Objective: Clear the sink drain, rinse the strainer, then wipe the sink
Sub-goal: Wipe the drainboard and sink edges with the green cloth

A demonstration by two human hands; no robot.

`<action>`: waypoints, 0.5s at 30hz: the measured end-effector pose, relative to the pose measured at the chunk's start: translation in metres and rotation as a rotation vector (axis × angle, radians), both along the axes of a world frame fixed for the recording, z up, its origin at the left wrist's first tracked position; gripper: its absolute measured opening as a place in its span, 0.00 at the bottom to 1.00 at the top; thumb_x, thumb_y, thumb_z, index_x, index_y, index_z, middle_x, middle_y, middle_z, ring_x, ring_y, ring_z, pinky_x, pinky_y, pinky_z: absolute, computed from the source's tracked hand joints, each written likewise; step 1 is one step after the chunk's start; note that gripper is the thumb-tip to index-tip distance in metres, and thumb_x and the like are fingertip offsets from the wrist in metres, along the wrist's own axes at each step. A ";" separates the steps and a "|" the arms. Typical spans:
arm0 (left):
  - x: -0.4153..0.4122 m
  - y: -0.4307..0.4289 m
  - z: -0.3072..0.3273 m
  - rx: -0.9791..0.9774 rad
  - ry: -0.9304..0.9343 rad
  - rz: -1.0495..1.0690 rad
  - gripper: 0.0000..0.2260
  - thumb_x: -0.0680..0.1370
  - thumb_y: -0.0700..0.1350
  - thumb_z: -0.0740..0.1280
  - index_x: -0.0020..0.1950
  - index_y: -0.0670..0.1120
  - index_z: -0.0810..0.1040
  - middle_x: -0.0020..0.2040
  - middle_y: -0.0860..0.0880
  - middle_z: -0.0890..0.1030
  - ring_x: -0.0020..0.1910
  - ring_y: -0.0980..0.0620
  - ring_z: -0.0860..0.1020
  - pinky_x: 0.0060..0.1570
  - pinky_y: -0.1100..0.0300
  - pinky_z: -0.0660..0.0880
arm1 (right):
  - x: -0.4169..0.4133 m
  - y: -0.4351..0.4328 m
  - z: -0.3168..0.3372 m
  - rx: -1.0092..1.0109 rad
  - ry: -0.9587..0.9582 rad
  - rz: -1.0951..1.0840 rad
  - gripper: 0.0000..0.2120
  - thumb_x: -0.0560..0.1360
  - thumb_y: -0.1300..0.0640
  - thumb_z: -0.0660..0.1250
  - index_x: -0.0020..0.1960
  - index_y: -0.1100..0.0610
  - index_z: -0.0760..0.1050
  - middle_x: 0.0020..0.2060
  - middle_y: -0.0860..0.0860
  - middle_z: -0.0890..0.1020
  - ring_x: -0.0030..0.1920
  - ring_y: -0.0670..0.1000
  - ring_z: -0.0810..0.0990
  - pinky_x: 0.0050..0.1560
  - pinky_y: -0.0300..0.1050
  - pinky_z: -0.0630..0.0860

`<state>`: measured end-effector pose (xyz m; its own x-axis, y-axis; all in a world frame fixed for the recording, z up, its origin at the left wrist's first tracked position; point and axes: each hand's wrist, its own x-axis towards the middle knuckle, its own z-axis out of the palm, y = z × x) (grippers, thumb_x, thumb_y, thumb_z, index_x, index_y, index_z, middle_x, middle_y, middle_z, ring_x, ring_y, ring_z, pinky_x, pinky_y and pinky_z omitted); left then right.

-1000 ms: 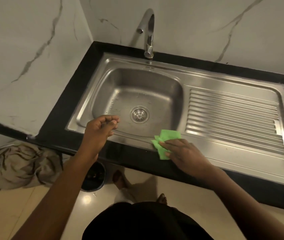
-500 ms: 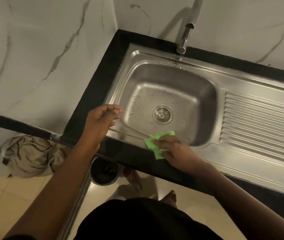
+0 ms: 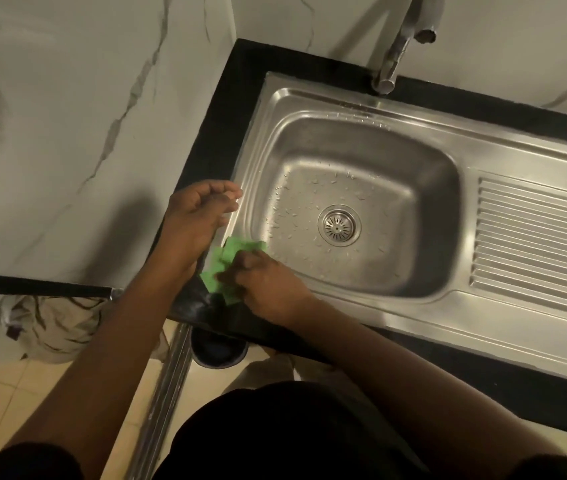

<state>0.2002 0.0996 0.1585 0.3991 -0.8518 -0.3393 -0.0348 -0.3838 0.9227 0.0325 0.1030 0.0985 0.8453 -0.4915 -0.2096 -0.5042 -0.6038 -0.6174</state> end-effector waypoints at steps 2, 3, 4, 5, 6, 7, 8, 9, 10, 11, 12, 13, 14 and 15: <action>-0.001 -0.007 0.000 -0.014 0.009 -0.007 0.09 0.75 0.50 0.70 0.53 0.55 0.88 0.56 0.50 0.89 0.60 0.46 0.86 0.67 0.42 0.81 | -0.041 0.011 0.000 -0.011 -0.040 0.101 0.14 0.82 0.52 0.68 0.65 0.53 0.82 0.65 0.55 0.77 0.65 0.59 0.76 0.59 0.57 0.80; 0.000 -0.009 0.001 -0.020 0.017 -0.008 0.10 0.75 0.50 0.71 0.53 0.54 0.88 0.56 0.50 0.89 0.60 0.45 0.86 0.67 0.41 0.81 | -0.066 0.014 -0.001 -0.008 -0.063 0.132 0.15 0.82 0.49 0.68 0.66 0.51 0.82 0.65 0.53 0.78 0.65 0.57 0.77 0.57 0.54 0.81; 0.000 -0.011 0.001 -0.026 0.027 -0.006 0.10 0.74 0.51 0.71 0.53 0.53 0.88 0.56 0.49 0.89 0.60 0.45 0.86 0.67 0.41 0.80 | -0.092 0.014 -0.001 -0.017 -0.085 0.152 0.16 0.83 0.48 0.68 0.68 0.49 0.82 0.65 0.52 0.79 0.65 0.55 0.78 0.57 0.53 0.81; 0.001 -0.013 0.002 -0.032 0.036 -0.005 0.10 0.74 0.51 0.71 0.53 0.54 0.88 0.56 0.49 0.89 0.60 0.45 0.86 0.67 0.41 0.80 | -0.116 0.011 -0.002 -0.033 -0.097 0.167 0.16 0.83 0.49 0.67 0.69 0.49 0.81 0.65 0.52 0.79 0.64 0.54 0.79 0.57 0.52 0.81; 0.001 -0.013 0.002 -0.035 0.040 -0.007 0.10 0.74 0.52 0.71 0.52 0.55 0.88 0.56 0.49 0.89 0.60 0.45 0.86 0.67 0.43 0.81 | -0.137 0.006 -0.004 -0.043 -0.100 0.183 0.16 0.84 0.50 0.67 0.70 0.48 0.80 0.64 0.52 0.80 0.63 0.53 0.80 0.57 0.51 0.81; 0.002 -0.013 0.003 -0.034 0.041 -0.008 0.09 0.73 0.52 0.71 0.51 0.57 0.88 0.57 0.50 0.89 0.60 0.46 0.86 0.66 0.44 0.81 | -0.151 0.000 -0.005 -0.040 -0.090 0.201 0.16 0.84 0.51 0.67 0.71 0.48 0.80 0.63 0.51 0.79 0.61 0.52 0.80 0.57 0.50 0.81; 0.002 -0.012 0.003 -0.032 0.041 -0.008 0.09 0.74 0.53 0.71 0.51 0.58 0.88 0.57 0.50 0.89 0.60 0.47 0.86 0.65 0.46 0.81 | -0.160 -0.007 -0.006 -0.034 -0.071 0.224 0.17 0.84 0.51 0.67 0.72 0.47 0.79 0.63 0.51 0.78 0.59 0.51 0.80 0.56 0.48 0.80; 0.004 -0.011 0.003 -0.032 0.040 -0.004 0.08 0.74 0.53 0.71 0.51 0.58 0.88 0.57 0.50 0.89 0.60 0.47 0.86 0.65 0.47 0.82 | -0.162 -0.013 -0.007 -0.026 -0.058 0.244 0.17 0.84 0.52 0.67 0.72 0.47 0.79 0.63 0.50 0.77 0.58 0.50 0.80 0.55 0.48 0.80; 0.005 -0.009 0.002 -0.034 0.039 0.003 0.08 0.75 0.52 0.71 0.52 0.58 0.88 0.57 0.50 0.89 0.60 0.47 0.86 0.64 0.48 0.82 | -0.159 -0.017 -0.008 -0.019 -0.057 0.248 0.17 0.84 0.53 0.68 0.72 0.47 0.79 0.62 0.51 0.77 0.57 0.51 0.80 0.55 0.47 0.79; 0.007 -0.008 0.001 -0.037 0.038 0.012 0.08 0.77 0.51 0.71 0.53 0.57 0.88 0.58 0.50 0.89 0.60 0.47 0.86 0.64 0.48 0.82 | -0.153 -0.019 -0.009 -0.001 -0.065 0.240 0.17 0.83 0.53 0.68 0.71 0.48 0.80 0.61 0.51 0.77 0.56 0.51 0.80 0.54 0.47 0.79; 0.009 -0.007 0.000 -0.041 0.036 0.022 0.08 0.79 0.49 0.70 0.55 0.55 0.87 0.58 0.49 0.88 0.61 0.46 0.86 0.65 0.47 0.82 | -0.143 -0.021 -0.010 0.015 -0.083 0.223 0.16 0.83 0.54 0.69 0.70 0.50 0.81 0.60 0.52 0.78 0.56 0.52 0.80 0.54 0.47 0.78; 0.011 -0.006 -0.001 -0.043 0.033 0.028 0.08 0.80 0.47 0.70 0.56 0.53 0.87 0.59 0.48 0.88 0.61 0.44 0.86 0.65 0.46 0.82 | -0.132 -0.021 -0.009 0.023 -0.101 0.196 0.15 0.82 0.54 0.70 0.68 0.51 0.82 0.58 0.53 0.78 0.55 0.52 0.80 0.53 0.47 0.78; 0.011 -0.006 -0.003 -0.041 0.031 0.030 0.08 0.82 0.45 0.69 0.57 0.52 0.86 0.59 0.47 0.88 0.62 0.42 0.85 0.66 0.46 0.81 | -0.118 -0.022 -0.008 0.030 -0.107 0.173 0.15 0.81 0.55 0.71 0.67 0.52 0.83 0.57 0.54 0.79 0.54 0.53 0.80 0.52 0.46 0.77; 0.011 -0.006 -0.003 -0.036 0.032 0.031 0.08 0.82 0.43 0.68 0.58 0.51 0.86 0.60 0.46 0.88 0.63 0.41 0.84 0.65 0.46 0.81 | -0.102 -0.022 -0.006 0.030 -0.099 0.152 0.15 0.81 0.55 0.72 0.67 0.53 0.83 0.57 0.55 0.79 0.54 0.53 0.80 0.52 0.46 0.77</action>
